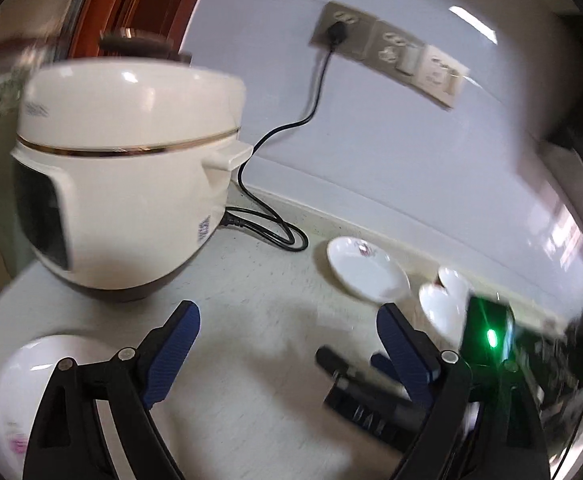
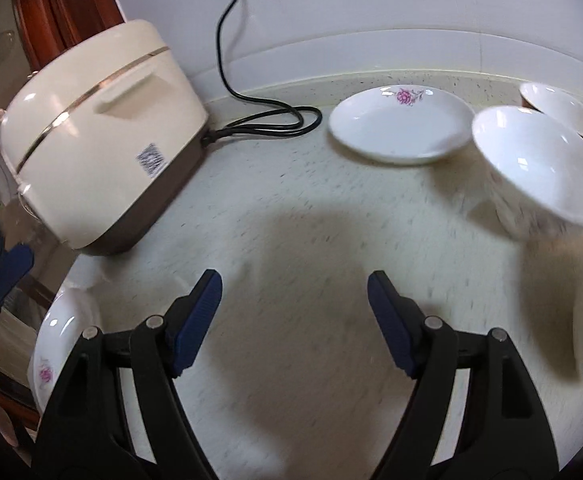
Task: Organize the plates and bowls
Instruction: 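Move both grippers to the small pink-flower plate by the wall and grasp its rim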
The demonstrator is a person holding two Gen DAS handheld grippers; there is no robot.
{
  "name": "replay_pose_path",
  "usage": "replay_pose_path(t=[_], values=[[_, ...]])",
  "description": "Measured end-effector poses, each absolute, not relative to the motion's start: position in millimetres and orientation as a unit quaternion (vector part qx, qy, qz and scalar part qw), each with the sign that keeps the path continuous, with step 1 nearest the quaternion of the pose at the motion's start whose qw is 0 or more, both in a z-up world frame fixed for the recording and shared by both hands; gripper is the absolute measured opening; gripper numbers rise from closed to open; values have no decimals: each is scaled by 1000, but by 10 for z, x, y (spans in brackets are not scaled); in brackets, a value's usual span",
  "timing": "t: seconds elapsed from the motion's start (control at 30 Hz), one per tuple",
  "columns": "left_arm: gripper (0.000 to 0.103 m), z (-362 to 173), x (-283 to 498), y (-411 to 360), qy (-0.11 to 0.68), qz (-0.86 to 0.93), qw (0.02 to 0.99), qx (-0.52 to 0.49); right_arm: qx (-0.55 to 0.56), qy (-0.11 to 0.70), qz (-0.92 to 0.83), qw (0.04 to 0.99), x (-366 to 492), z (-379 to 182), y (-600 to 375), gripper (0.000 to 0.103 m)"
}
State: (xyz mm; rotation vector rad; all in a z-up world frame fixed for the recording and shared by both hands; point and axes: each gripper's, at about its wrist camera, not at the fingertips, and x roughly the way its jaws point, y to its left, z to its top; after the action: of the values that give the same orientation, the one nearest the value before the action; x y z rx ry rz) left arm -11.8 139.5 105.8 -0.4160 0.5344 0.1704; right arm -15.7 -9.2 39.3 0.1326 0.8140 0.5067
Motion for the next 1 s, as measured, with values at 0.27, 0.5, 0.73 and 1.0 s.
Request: replay_pose_path(t=[0.27,0.5,0.73,1.0], values=[[91,725,921,1652,317,114,889,-311,92,368,213,900,-132,430,-413,78],[91,256,1686,1600,382,75,850,-355,84,381,207,897,105,412,-434,77],[91,286,1869,1464,382,52,860,-333,109,402,163,894,242,362,-651,77],[90,365,2076,1228,377,39,886,-267,138,395,171,892,137,418,-766,77]])
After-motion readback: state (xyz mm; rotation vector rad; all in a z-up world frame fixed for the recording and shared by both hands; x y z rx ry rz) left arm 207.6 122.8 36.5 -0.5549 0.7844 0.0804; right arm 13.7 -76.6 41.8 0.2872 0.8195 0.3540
